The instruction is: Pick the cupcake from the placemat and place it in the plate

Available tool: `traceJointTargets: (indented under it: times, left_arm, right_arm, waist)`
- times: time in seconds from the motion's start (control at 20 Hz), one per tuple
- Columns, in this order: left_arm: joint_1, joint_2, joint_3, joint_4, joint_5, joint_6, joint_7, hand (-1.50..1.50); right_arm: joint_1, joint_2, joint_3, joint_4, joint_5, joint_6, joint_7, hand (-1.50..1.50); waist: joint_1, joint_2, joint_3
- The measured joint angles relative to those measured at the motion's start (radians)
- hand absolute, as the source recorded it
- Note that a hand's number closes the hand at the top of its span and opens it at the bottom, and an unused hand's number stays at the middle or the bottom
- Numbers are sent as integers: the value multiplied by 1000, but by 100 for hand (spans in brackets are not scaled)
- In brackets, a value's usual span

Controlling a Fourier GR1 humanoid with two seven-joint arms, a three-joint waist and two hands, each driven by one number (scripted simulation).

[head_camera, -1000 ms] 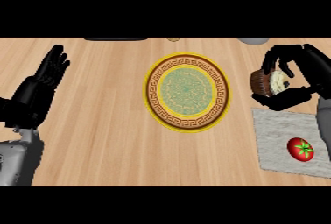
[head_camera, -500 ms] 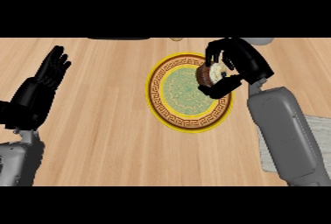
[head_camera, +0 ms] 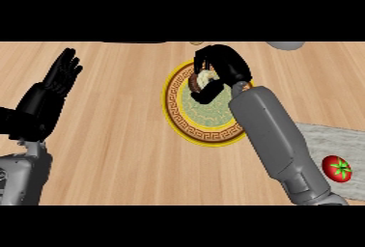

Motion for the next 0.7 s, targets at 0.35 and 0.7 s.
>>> traceJointTargets:
  times: [0.35,0.7]
  left_arm:
    - [-9,-2,6,11,-4,-11,-16,0]
    - [-15,-14,-2,10,-9,-12,-7,0]
  right_arm:
    - [-75,42,10,253,-123,-132,-38,-150]
    - [-126,49,-22,348,-316,-206,-164,-150]
  waist:
    - [16,5,0]
    - [25,6,1]
